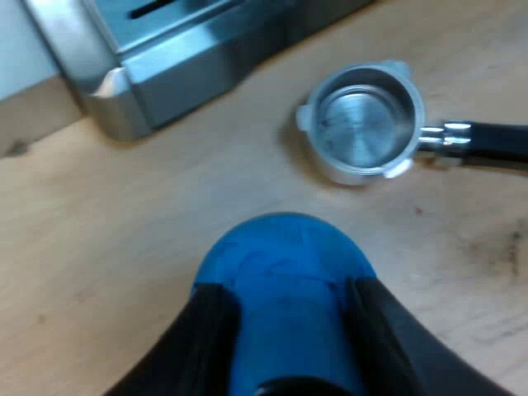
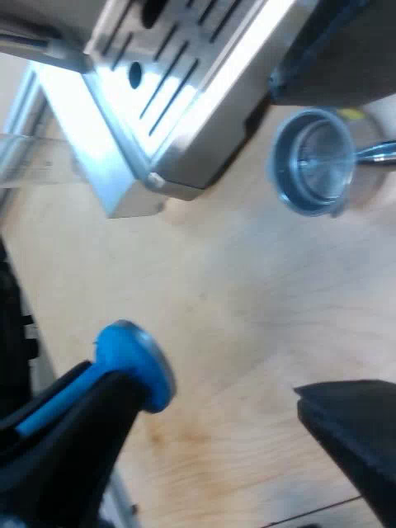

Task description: Grind coffee beans and then tamp

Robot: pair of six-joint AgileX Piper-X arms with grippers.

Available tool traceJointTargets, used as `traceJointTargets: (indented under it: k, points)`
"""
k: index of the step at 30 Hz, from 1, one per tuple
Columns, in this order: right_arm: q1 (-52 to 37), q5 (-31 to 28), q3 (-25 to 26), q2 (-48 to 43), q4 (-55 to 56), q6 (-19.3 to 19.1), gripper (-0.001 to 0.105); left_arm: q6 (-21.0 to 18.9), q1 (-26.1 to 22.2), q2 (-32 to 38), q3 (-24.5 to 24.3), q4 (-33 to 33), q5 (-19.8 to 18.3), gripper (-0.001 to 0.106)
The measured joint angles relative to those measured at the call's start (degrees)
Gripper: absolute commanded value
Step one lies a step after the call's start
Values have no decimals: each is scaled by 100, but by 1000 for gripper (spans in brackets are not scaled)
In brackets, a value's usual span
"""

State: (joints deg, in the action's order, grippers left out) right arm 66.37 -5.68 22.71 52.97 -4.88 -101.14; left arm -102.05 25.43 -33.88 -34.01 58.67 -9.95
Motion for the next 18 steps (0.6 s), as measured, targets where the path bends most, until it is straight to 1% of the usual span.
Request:
traceJointTargets:
  k: [3,7,13,14,16,18]
  points:
    - [0,-76,0,0,419,-13,70,-45,0,0,0,0,-174,0]
    - [0,-387,-58,0,818,-43,70,-75,87,0,-58,37,-198,0]
    - [0,-452,-201,0,828,-43,70,-80,392,0,-105,-3,-209,0]
    - [0,-452,-333,0,831,-43,70,-80,411,0,-106,-3,-209,0]
    - [0,-452,-383,0,800,-43,70,-80,460,0,-106,-3,-217,0]
    - [0,-452,-595,0,388,-43,70,-80,474,-24,-106,-3,-217,0]
